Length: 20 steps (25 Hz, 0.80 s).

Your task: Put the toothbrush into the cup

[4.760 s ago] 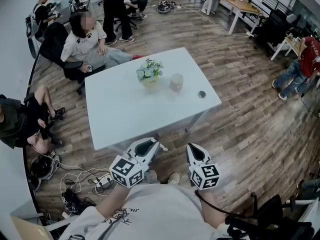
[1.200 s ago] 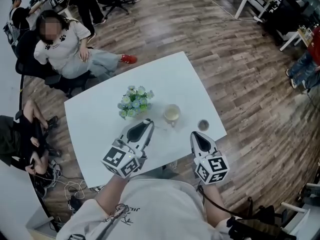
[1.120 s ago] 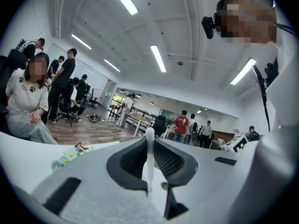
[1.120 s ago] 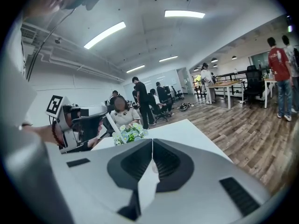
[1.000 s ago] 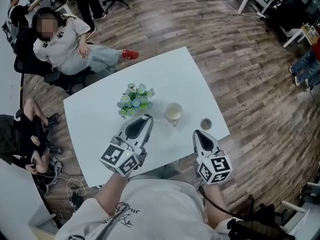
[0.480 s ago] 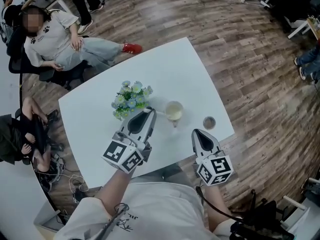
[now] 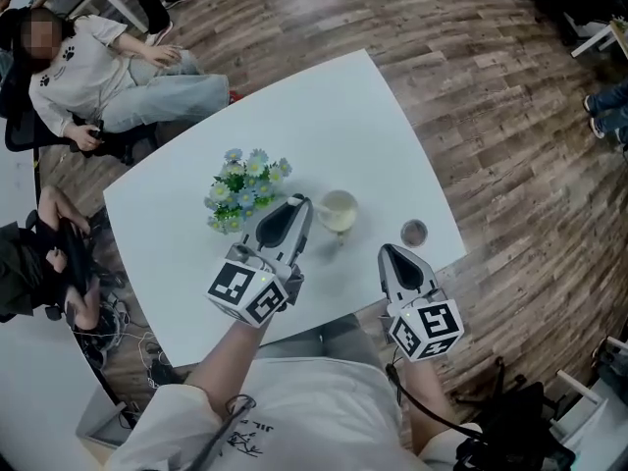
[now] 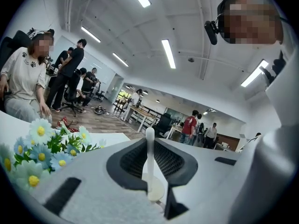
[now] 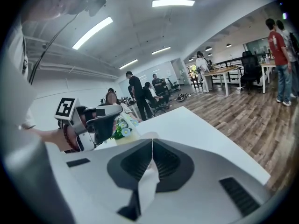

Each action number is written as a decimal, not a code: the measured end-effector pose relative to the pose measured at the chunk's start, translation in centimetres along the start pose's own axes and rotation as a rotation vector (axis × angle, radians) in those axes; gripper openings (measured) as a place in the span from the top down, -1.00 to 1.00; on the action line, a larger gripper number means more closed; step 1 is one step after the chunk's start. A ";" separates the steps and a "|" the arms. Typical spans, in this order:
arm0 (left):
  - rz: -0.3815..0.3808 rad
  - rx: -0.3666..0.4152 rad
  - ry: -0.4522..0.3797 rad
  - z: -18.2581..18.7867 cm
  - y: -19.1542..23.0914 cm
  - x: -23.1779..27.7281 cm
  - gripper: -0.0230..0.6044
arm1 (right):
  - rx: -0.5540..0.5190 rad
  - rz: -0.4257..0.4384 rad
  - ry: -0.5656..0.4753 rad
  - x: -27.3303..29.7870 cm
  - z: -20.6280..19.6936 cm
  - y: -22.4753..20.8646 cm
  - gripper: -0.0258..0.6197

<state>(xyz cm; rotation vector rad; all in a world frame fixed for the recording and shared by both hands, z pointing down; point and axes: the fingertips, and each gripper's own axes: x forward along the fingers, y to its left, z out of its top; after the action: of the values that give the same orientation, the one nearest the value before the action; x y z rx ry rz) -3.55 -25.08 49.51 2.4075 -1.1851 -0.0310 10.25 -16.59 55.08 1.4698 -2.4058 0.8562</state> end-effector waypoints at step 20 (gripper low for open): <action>-0.010 -0.044 0.081 -5.5 1.3 3.5 0.75 | 0.031 -0.004 0.048 0.5 -1.8 -1.3 0.86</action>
<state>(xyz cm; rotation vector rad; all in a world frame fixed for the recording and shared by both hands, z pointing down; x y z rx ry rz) -1.13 -26.28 55.59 2.3532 -1.1238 0.0368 10.91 -16.39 57.24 1.4477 -2.3652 0.9207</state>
